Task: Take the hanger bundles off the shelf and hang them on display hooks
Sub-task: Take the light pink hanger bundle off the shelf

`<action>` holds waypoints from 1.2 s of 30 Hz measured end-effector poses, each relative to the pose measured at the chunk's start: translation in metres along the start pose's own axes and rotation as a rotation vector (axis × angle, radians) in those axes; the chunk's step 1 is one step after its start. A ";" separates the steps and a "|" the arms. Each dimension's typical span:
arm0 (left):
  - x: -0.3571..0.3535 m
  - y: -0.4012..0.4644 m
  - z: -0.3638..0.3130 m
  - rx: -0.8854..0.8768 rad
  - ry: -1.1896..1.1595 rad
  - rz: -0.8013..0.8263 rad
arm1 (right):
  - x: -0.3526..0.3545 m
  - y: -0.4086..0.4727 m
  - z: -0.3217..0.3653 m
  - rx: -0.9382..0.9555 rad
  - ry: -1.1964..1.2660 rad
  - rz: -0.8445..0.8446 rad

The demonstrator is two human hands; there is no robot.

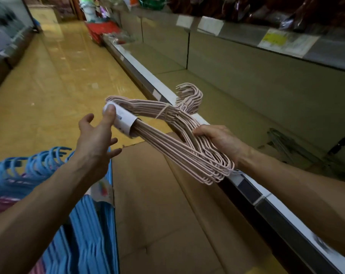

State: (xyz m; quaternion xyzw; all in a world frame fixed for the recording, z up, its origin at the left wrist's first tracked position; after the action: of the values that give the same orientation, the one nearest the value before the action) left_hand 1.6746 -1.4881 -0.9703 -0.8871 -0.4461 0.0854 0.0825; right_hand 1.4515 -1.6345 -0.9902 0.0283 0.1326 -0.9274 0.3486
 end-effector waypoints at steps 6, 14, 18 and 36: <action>0.029 0.001 -0.013 0.077 -0.161 -0.045 | -0.036 -0.005 -0.007 -0.005 0.043 0.139; 0.024 -0.010 -0.011 0.136 -0.168 0.007 | -0.066 -0.012 0.001 0.045 0.107 0.196; 0.030 -0.014 -0.012 0.103 -0.139 -0.012 | -0.082 -0.010 0.005 0.042 0.117 0.246; 0.031 -0.030 -0.035 -0.071 0.115 0.130 | -0.135 -0.037 0.012 -0.079 0.221 0.541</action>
State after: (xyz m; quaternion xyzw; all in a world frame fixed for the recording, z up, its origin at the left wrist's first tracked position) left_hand 1.6776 -1.4483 -0.9317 -0.9200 -0.3848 0.0239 0.0708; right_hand 1.5295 -1.5244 -0.9510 0.1497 0.1935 -0.7860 0.5677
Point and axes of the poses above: each hand's wrist, its own y-axis towards the middle knuckle, its own x-axis out of the back of the hand, z = x × y, the point moved 7 cm from there along y, towards the middle knuckle, and after that the axes turned 3 degrees about x, right-handed, at the moved point
